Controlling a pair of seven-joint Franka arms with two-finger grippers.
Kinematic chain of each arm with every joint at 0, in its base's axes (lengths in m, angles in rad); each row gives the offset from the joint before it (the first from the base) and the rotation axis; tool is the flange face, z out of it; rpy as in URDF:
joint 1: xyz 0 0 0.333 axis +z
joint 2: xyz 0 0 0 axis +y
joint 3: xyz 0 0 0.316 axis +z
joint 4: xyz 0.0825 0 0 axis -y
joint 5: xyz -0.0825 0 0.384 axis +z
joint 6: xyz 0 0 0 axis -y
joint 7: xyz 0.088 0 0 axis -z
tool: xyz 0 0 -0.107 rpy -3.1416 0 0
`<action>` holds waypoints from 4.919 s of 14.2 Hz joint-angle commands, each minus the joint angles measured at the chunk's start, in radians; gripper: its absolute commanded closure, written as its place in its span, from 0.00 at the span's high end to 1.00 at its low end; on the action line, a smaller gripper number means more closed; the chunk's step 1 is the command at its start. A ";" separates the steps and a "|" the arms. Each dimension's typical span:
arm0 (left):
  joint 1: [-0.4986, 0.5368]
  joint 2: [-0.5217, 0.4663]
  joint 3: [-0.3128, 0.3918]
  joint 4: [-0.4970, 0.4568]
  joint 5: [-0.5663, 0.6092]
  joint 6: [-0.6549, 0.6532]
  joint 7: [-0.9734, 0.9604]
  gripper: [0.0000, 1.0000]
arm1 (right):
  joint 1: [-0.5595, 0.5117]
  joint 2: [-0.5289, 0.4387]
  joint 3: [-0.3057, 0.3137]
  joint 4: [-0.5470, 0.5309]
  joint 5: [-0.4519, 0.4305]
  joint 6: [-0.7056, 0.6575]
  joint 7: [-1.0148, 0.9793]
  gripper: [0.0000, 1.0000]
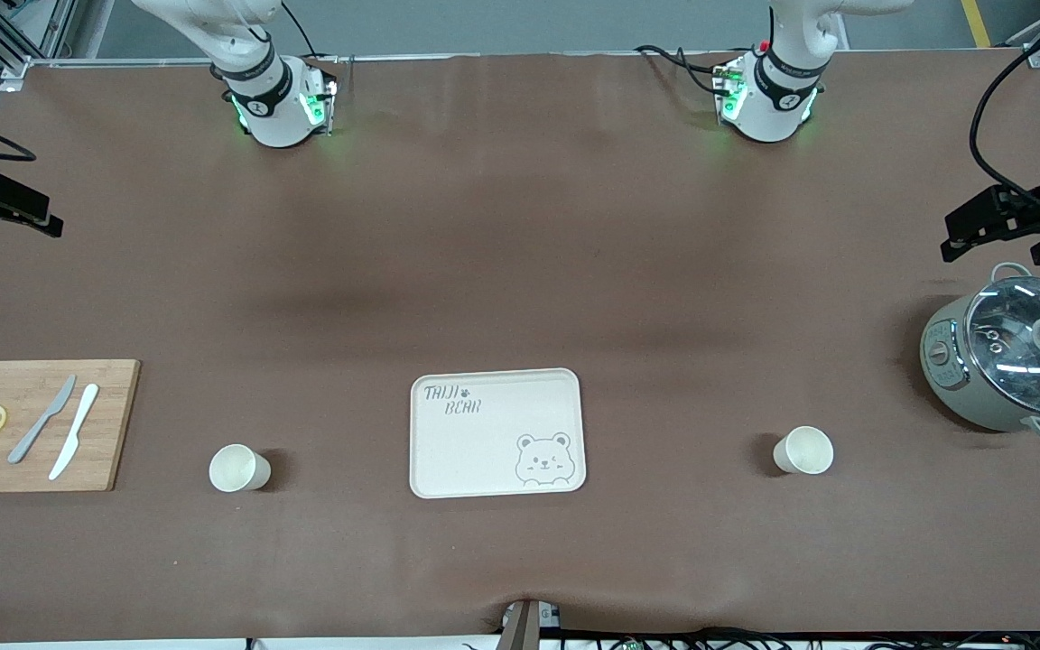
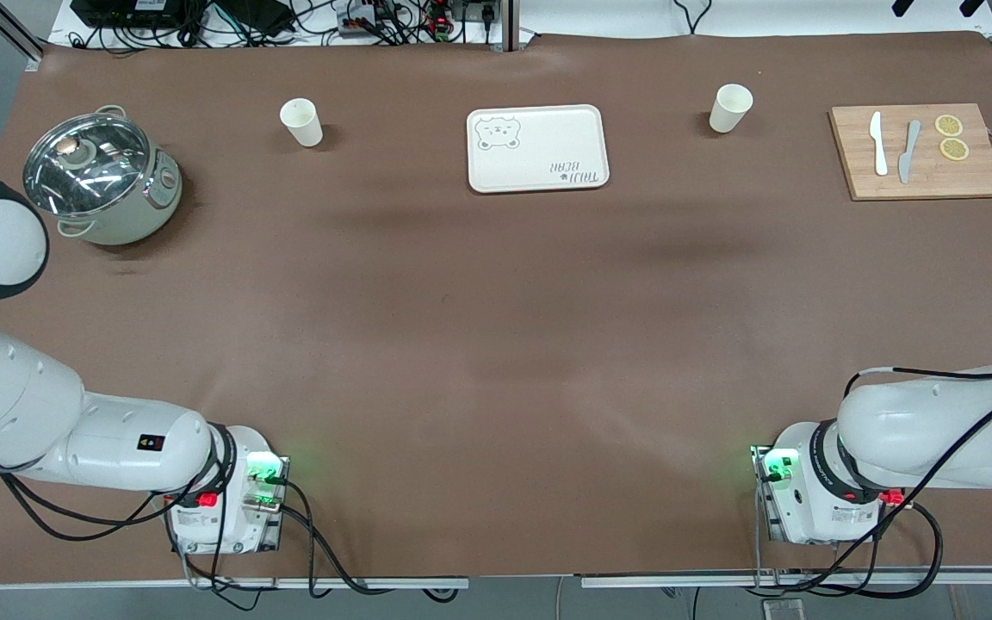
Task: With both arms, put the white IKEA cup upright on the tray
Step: 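Reach the left gripper and the right gripper toward the two white cups, then lower both grippers around the cup rims and close them on the cups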
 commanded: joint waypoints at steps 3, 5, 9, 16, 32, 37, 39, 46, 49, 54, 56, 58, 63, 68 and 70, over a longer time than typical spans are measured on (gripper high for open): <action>-0.005 0.002 -0.003 0.004 0.011 0.011 -0.005 1.00 | -0.021 0.003 0.014 0.009 -0.022 -0.008 -0.092 1.00; 0.001 0.004 -0.004 -0.004 -0.039 0.028 -0.021 1.00 | -0.021 0.009 0.014 0.009 -0.021 -0.006 -0.103 1.00; -0.003 0.053 -0.003 -0.016 -0.033 0.027 -0.022 1.00 | -0.019 0.010 0.014 0.009 -0.024 0.010 -0.096 1.00; 0.000 0.163 -0.003 -0.012 0.007 0.103 -0.019 1.00 | -0.021 0.018 0.014 0.007 -0.019 0.072 -0.076 1.00; 0.052 0.516 -0.004 -0.012 0.042 0.484 0.031 1.00 | -0.028 0.182 0.014 0.021 -0.021 0.274 0.049 1.00; 0.049 0.605 -0.009 -0.013 0.033 0.611 0.031 1.00 | -0.004 0.327 0.016 0.021 -0.019 0.458 0.053 1.00; 0.047 0.642 -0.009 -0.015 0.031 0.675 0.031 1.00 | 0.022 0.378 0.014 0.021 -0.024 0.521 0.052 1.00; 0.050 0.690 -0.033 -0.031 0.002 0.706 0.031 1.00 | 0.041 0.574 0.016 0.023 -0.074 0.733 0.056 1.00; 0.056 0.690 -0.056 -0.045 -0.022 0.711 0.031 0.42 | 0.041 0.619 0.016 0.023 -0.076 0.814 0.050 1.00; 0.070 0.690 -0.056 -0.073 -0.055 0.761 0.057 0.00 | 0.055 0.654 0.014 0.032 -0.076 0.857 0.052 1.00; 0.073 0.690 -0.056 -0.094 -0.064 0.795 0.076 0.00 | 0.055 0.679 0.014 0.050 -0.077 0.866 0.055 1.00; 0.076 0.685 -0.056 -0.091 -0.064 0.795 0.111 0.00 | 0.056 0.705 0.014 0.055 -0.076 0.886 0.058 1.00; 0.069 0.656 -0.058 -0.084 -0.061 0.789 0.110 0.00 | 0.065 0.730 0.014 0.050 -0.085 0.919 0.055 1.00; 0.046 0.590 -0.111 -0.079 -0.065 0.726 0.036 0.00 | 0.068 0.760 0.014 0.047 -0.091 0.982 0.050 1.00; 0.002 0.584 -0.118 -0.038 -0.064 0.673 -0.049 0.00 | 0.067 0.769 0.014 0.046 -0.091 0.983 0.049 1.00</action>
